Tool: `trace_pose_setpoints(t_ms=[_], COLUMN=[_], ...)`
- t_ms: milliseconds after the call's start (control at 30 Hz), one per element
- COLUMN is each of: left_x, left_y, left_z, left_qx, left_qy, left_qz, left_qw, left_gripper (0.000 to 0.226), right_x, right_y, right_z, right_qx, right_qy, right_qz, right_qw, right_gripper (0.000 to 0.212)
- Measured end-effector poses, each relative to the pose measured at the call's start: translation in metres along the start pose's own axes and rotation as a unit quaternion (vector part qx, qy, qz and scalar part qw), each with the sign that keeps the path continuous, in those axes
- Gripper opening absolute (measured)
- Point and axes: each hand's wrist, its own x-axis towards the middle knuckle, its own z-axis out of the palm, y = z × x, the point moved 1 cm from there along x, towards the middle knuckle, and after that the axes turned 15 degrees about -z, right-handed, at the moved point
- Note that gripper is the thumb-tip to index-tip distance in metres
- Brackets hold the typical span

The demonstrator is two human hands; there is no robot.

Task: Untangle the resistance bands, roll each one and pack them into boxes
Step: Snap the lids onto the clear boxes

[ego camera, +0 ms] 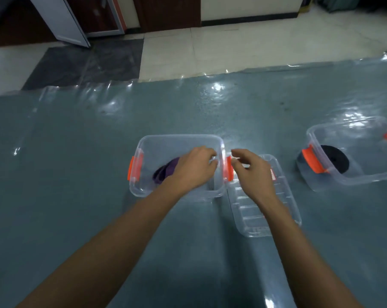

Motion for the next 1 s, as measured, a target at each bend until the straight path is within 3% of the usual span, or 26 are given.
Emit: trace_pose_setpoints(t_ms=[133, 233, 300, 433, 600, 767, 1000], left_x=[-0.038, -0.063, -0.070, -0.069, -0.074, -0.078, -0.078], left_y=[0.057, 0.082, 0.085, 0.070, 0.052, 0.056, 0.049], left_z=[0.030, 0.072, 0.101, 0.144, 0.174, 0.182, 0.173], left_qx=[-0.057, -0.044, -0.008, 0.128, 0.208, 0.213, 0.129], left_qy=[0.009, -0.037, -0.083, -0.165, -0.212, -0.226, -0.203], left_qz=[0.150, 0.222, 0.202, 0.137, 0.098, 0.077, 0.097], left_qw=[0.987, 0.973, 0.976, 0.968, 0.950, 0.948, 0.966], left_gripper=[0.026, 0.028, 0.032, 0.042, 0.045, 0.051, 0.046], right_x=[-0.048, -0.082, -0.102, -0.126, -0.136, -0.131, -0.127], right_y=[0.050, 0.089, 0.114, 0.150, 0.179, 0.183, 0.176], right_z=[-0.046, -0.069, -0.082, -0.098, -0.092, -0.087, -0.100], right_qx=[-0.041, -0.084, -0.117, -0.168, -0.191, -0.136, -0.052], right_qy=[0.017, -0.002, -0.008, -0.025, -0.055, 0.007, 0.098], right_qz=[0.087, 0.156, 0.192, 0.255, 0.281, 0.299, 0.329], right_qw=[0.995, 0.984, 0.974, 0.952, 0.939, 0.945, 0.938], right_gripper=[0.025, 0.036, 0.041, 0.020, 0.034, 0.042, 0.012])
